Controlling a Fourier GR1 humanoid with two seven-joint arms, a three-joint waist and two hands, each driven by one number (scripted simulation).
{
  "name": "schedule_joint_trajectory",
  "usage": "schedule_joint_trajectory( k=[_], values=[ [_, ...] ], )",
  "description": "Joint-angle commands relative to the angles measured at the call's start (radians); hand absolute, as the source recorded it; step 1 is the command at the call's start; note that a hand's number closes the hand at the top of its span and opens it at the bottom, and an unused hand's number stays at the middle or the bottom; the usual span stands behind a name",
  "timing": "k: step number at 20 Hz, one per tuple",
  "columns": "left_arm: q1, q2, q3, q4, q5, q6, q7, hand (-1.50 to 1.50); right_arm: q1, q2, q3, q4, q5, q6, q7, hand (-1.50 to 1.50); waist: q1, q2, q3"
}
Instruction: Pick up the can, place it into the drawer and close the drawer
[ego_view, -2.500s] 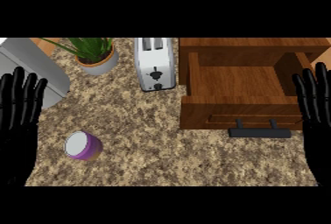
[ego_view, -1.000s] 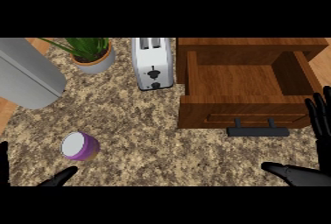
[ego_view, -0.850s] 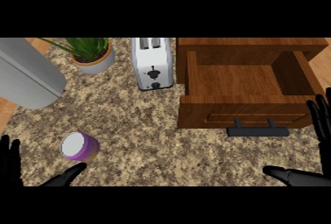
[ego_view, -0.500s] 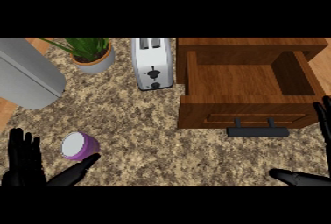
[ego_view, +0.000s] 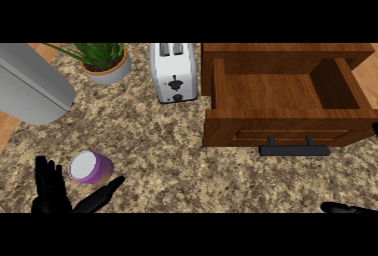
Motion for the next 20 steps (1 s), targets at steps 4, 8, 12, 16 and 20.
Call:
schedule_joint_trajectory(
  k=[4,8,12,16,20],
  values=[
    [0.001,0.000,-0.022,0.118,0.112,0.055,-0.140,-1.50,0.000,-0.022,-0.069,-0.015,-0.047,0.034,0.018,-1.50,0.001,0.000,0.000],
    [-0.136,0.000,0.106,0.306,0.157,-0.031,-0.185,-1.50,0.048,0.027,-0.017,-0.071,-0.010,0.032,0.014,-1.50,-0.003,0.000,0.000],
    [-0.089,0.000,0.088,0.397,0.232,-0.019,-0.326,-1.50,-0.043,-0.017,-0.073,0.030,-0.030,0.037,0.020,-1.50,0.001,0.001,0.000],
    [-0.167,0.000,0.209,0.535,0.279,-0.144,-0.375,-1.50,-0.009,-0.006,-0.062,-0.051,-0.022,0.045,0.068,-1.50,-0.001,0.001,0.000],
    [-0.198,0.016,0.246,0.573,0.307,-0.147,-0.383,-1.50,0.045,0.009,-0.069,-0.089,-0.029,0.081,0.046,-1.50,-0.002,0.000,0.000]
  ],
)
